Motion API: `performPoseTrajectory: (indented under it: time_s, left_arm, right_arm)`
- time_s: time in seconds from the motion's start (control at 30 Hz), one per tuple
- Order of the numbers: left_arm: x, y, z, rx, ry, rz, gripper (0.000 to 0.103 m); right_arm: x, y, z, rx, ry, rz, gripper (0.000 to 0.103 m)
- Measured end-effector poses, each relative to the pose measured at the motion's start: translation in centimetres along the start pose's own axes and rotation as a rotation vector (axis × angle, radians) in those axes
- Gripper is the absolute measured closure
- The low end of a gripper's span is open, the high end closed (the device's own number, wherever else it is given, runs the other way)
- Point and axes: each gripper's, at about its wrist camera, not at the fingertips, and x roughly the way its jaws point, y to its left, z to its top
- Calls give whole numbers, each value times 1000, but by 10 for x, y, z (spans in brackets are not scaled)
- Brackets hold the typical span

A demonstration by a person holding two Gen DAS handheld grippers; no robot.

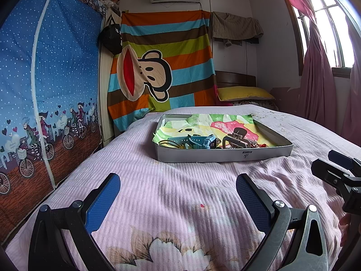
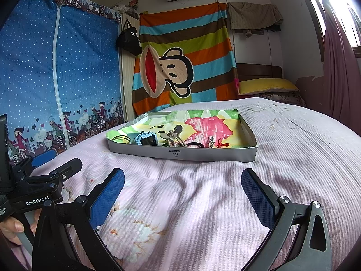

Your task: Organize jewelry

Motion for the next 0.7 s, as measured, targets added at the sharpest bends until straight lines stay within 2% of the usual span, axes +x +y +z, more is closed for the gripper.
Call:
performPoseTrajectory:
  time_s: [0.7]
  left_arm:
    - [2,-3,-6,29,8,40,0]
  right_arm:
    - [0,0,-1,0,5,1,2]
